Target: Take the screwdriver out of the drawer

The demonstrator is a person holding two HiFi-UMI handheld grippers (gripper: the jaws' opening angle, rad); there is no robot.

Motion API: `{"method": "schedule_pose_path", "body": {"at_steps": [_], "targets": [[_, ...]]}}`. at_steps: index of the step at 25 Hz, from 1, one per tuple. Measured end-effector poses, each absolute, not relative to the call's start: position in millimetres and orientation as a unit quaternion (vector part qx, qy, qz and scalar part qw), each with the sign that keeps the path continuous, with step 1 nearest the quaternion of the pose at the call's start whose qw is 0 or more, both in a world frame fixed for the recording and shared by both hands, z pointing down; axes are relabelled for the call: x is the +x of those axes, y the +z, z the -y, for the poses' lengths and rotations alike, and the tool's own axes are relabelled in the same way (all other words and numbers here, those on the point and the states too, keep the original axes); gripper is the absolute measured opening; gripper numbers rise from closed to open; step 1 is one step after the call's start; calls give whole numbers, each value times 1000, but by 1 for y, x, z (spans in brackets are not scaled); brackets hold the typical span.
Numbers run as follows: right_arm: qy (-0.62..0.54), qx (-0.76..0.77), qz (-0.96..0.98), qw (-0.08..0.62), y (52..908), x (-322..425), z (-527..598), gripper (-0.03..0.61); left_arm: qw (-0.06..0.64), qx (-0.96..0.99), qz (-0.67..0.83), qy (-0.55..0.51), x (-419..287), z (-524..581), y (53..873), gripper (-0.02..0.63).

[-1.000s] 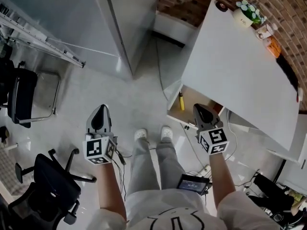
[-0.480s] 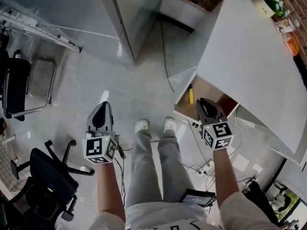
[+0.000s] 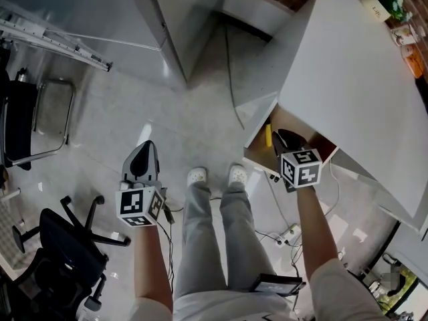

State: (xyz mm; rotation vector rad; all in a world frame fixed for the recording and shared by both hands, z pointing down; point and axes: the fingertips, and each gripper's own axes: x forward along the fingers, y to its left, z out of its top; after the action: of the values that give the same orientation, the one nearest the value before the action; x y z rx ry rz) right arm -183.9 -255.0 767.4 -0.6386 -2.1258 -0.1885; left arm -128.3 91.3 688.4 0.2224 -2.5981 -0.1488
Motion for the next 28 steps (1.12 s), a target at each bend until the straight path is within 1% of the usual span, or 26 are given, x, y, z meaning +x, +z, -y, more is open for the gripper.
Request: {"method": "schedule_pose_path", "body": {"at_steps": [2, 5, 7, 17, 24, 28], "targets": [[-79, -257, 850, 453, 778, -187, 256, 29, 268, 84, 958, -56, -130, -90, 696, 12], [-83, -261, 832, 483, 794, -190, 255, 84, 277, 89, 955, -57, -134, -87, 707, 12], [-78, -259, 821, 503, 801, -194, 252, 100, 284, 90, 953, -61, -137, -87, 715, 12], [-153, -237, 788, 548, 845, -207, 253, 100, 310, 103, 942, -74, -151, -79, 744, 12], [-190, -211, 786, 549, 856, -217, 258, 92, 313, 104, 942, -66, -157, -82, 750, 12], [-190, -208, 787, 549, 855, -217, 260, 81, 314, 98, 941, -73, -154, -82, 752, 12]]}}
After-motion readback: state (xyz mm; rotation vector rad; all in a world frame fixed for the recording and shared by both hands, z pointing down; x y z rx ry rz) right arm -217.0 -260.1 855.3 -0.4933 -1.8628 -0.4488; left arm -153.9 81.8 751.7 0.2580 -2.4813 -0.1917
